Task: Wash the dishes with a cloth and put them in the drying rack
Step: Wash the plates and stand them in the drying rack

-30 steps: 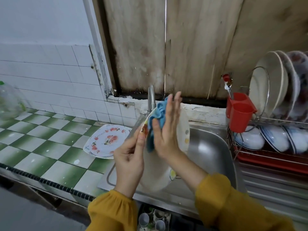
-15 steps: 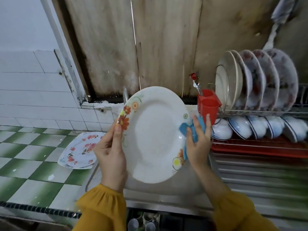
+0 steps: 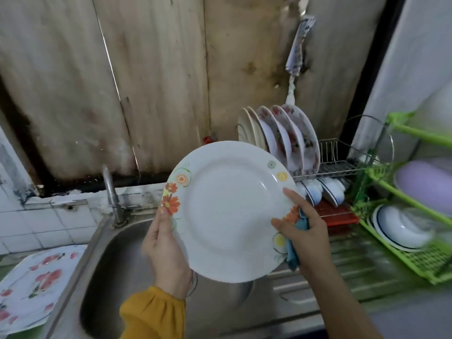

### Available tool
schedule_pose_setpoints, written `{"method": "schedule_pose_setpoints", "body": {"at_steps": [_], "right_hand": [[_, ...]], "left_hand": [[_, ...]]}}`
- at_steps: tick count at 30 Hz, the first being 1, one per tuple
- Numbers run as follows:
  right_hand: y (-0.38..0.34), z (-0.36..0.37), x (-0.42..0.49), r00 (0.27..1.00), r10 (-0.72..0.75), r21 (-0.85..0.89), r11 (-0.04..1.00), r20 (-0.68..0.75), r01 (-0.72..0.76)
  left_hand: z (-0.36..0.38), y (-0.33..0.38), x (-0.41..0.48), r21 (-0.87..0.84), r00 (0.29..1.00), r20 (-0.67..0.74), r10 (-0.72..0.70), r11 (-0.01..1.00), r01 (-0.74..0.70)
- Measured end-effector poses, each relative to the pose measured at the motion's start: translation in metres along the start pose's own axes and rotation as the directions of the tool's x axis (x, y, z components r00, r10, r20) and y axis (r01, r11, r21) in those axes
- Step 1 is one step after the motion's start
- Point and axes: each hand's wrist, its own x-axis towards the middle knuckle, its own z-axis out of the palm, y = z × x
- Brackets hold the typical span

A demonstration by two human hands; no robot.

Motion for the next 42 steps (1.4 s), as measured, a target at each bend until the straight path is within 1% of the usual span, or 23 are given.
{"method": "schedule_pose_setpoints", "body": {"at_steps": [3,4,5,7,8,10,11,12,13,15,17,19,21,23,24,26,28,29,30,32,34,38,42], "right_hand": [[-0.016,-0.027,0.001,0.997,-0.042,-0.128,0.991,-0.065,0.033],[-0.022,-0.034,0.001,0.993,-0.065,-0.162,0.986,-0.103,0.048],[-0.029,-0.043,0.002,0.984,-0.098,-0.199,0.978,-0.149,0.067],[-0.045,-0.061,0.004,0.96,-0.168,-0.285,0.953,-0.224,0.1],[-0.054,-0.068,0.004,0.951,-0.196,-0.322,0.94,-0.239,0.113],[-0.074,-0.082,0.002,0.935,-0.259,-0.38,0.912,-0.244,0.154],[-0.082,-0.087,0.001,0.929,-0.284,-0.408,0.897,-0.236,0.171],[-0.089,-0.092,-0.001,0.92,-0.314,-0.44,0.878,-0.234,0.188],[-0.095,-0.095,-0.003,0.91,-0.344,-0.478,0.855,-0.233,0.2],[-0.105,-0.101,-0.008,0.882,-0.406,-0.571,0.793,-0.238,0.211],[-0.116,-0.106,-0.013,0.853,-0.46,-0.637,0.74,-0.246,0.215],[-0.128,-0.109,-0.018,0.831,-0.51,-0.703,0.675,-0.224,0.224],[-0.14,-0.11,-0.019,0.812,-0.553,-0.781,0.585,-0.186,0.219],[-0.147,-0.108,-0.015,0.805,-0.576,-0.827,0.516,-0.141,0.223],[-0.149,-0.107,-0.011,0.802,-0.586,-0.846,0.483,-0.12,0.226],[-0.151,-0.103,-0.002,0.793,-0.604,-0.885,0.405,-0.072,0.228],[-0.152,-0.1,0.008,0.781,-0.623,-0.913,0.336,-0.03,0.232],[-0.153,-0.098,0.013,0.771,-0.637,-0.921,0.31,-0.018,0.234],[-0.154,-0.096,0.019,0.757,-0.653,-0.93,0.284,-0.01,0.233],[-0.156,-0.091,0.031,0.715,-0.699,-0.944,0.228,0.013,0.24],[-0.155,-0.088,0.049,0.667,-0.745,-0.952,0.179,0.033,0.247],[-0.144,-0.087,0.097,0.6,-0.796,-0.945,0.129,0.082,0.3],[-0.126,-0.087,0.14,0.579,-0.806,-0.924,0.121,0.121,0.362]], "left_hand": [[0.021,-0.019,0.001,0.063,0.992,0.121,-0.024,0.998,0.016],[0.026,-0.027,0.002,0.135,0.982,0.187,-0.025,0.991,-0.001],[0.032,-0.036,0.003,0.245,0.956,0.29,-0.034,0.969,-0.039],[0.047,-0.054,-0.001,0.439,0.855,0.507,-0.109,0.886,-0.147],[0.054,-0.059,-0.005,0.49,0.803,0.578,-0.144,0.848,-0.2],[0.073,-0.071,-0.014,0.536,0.721,0.686,-0.098,0.738,-0.41],[0.082,-0.072,-0.018,0.57,0.698,0.713,-0.071,0.639,-0.517],[0.093,-0.069,-0.023,0.577,0.678,0.734,-0.034,0.559,-0.596],[0.103,-0.064,-0.027,0.544,0.638,0.77,0.019,0.502,-0.672],[0.127,-0.053,-0.031,0.423,0.513,0.851,0.114,0.431,-0.797],[0.157,-0.045,-0.026,0.334,0.409,0.9,0.149,0.368,-0.868],[0.193,-0.04,-0.014,0.283,0.343,0.924,0.168,0.299,-0.911],[0.229,-0.039,0.001,0.232,0.258,0.95,0.175,0.159,-0.96],[0.258,-0.042,0.015,0.193,0.19,0.975,0.113,-0.02,-0.981],[0.269,-0.046,0.022,0.18,0.175,0.983,0.064,-0.092,-0.979],[0.284,-0.054,0.036,0.163,0.171,0.985,-0.017,-0.217,-0.963],[0.29,-0.062,0.047,0.135,0.166,0.984,-0.058,-0.355,-0.925],[0.293,-0.065,0.052,0.129,0.169,0.984,-0.063,-0.407,-0.904],[0.294,-0.066,0.056,0.14,0.182,0.982,-0.058,-0.431,-0.891],[0.295,-0.067,0.059,0.185,0.225,0.973,-0.043,-0.425,-0.886],[0.294,-0.068,0.058,0.213,0.25,0.967,-0.038,-0.414,-0.885],[0.291,-0.07,0.06,0.237,0.264,0.964,-0.011,-0.408,-0.882],[0.288,-0.077,0.066,0.262,0.259,0.964,0.059,-0.382,-0.887]]}}
